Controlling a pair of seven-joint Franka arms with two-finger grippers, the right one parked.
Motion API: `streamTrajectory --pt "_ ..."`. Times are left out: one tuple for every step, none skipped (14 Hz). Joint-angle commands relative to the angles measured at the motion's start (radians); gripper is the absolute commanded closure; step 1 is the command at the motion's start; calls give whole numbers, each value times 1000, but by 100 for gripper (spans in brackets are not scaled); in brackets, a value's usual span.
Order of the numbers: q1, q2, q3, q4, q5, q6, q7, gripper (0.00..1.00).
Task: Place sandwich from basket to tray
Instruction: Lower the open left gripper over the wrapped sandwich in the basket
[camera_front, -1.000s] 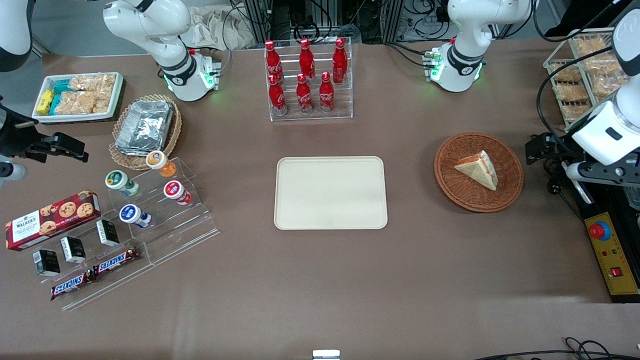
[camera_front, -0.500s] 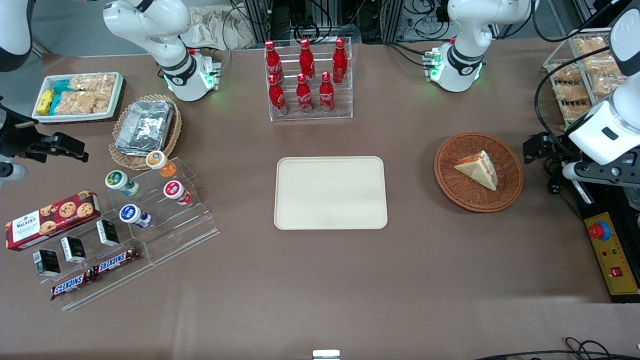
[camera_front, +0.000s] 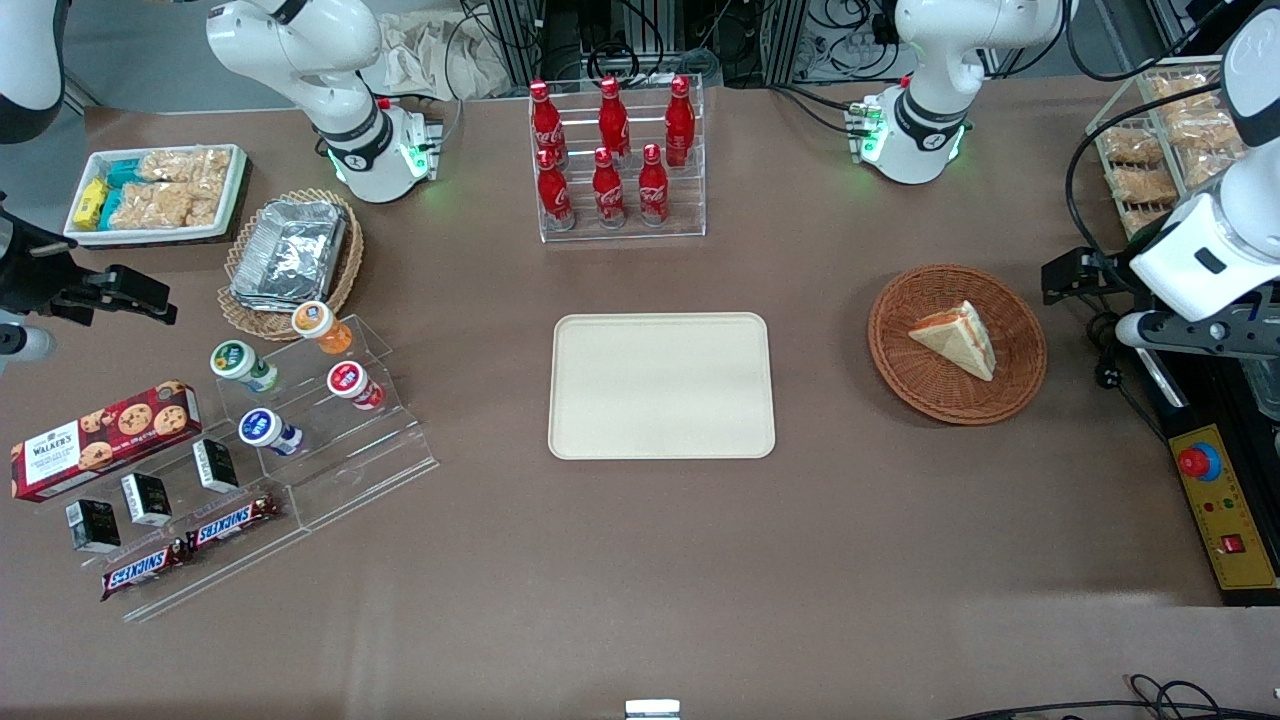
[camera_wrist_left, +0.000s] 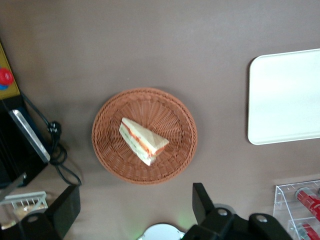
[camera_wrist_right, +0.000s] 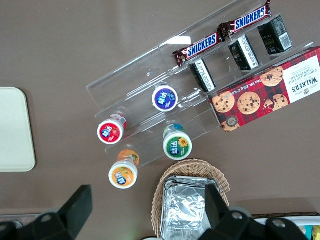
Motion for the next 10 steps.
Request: streamTrajectory --pt "-6 -67 3 -83 -13 -17 -47 0" --pt "-6 -92 3 -126 -13 -11 -49 0" --pt "-6 -112 3 -170 -15 0 -50 0" --pt "-6 -129 3 -207 -15 9 -52 0" --pt "-6 -149 3 -251 -15 29 -54 0" --pt "-6 -181 5 -317 -15 70 -52 0" --pt "-5 -230 5 -406 -15 136 -52 0" --pt "-3 -283 6 -501 -15 208 -52 0" --pt "0 -317 6 -573 -15 271 -52 0" --pt "2 -348 6 -644 -15 321 -52 0"
